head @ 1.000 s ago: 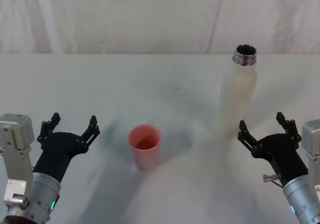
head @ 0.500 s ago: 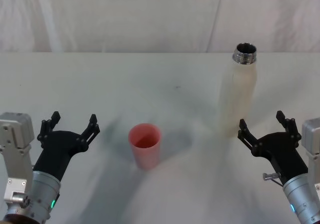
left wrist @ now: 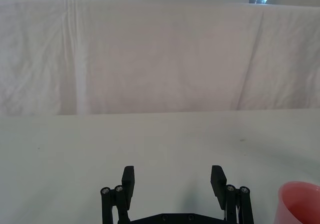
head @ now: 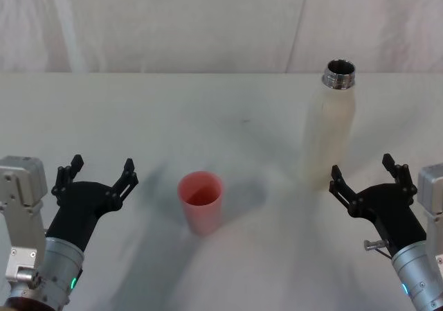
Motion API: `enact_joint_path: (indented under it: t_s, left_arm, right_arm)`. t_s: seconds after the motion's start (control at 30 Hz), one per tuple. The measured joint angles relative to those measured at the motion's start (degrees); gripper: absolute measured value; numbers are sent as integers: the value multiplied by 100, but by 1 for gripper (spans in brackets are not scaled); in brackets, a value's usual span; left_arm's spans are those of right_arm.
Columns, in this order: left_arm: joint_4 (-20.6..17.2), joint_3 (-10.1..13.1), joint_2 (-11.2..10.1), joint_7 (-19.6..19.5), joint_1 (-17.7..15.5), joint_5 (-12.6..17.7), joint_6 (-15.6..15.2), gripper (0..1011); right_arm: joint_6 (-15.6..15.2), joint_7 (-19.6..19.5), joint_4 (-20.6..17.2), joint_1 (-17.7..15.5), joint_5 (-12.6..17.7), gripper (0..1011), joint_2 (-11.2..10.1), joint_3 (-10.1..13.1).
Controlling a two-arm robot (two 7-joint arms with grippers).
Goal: Grasp the thermos with one hand and pour water into the cup lid.
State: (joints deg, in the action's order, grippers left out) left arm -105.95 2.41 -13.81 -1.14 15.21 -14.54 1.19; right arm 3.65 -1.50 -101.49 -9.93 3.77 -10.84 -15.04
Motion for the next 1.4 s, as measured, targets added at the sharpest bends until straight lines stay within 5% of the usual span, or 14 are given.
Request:
enact_joint_path:
  t_s: [0.33,0.87,1.4]
  left_arm:
    - [0,0,0,0,0,0,0,1001]
    - [0,0,0,0,0,0,0,1001]
    - [0,0,0,0,0,0,0,1001]
  right_arm:
    - [-3,18,14,2,9,1001,17,14]
    - [3,769,557,338,571,1001,378,340]
    - [-23,1013,865,739,567,1001,474,342]
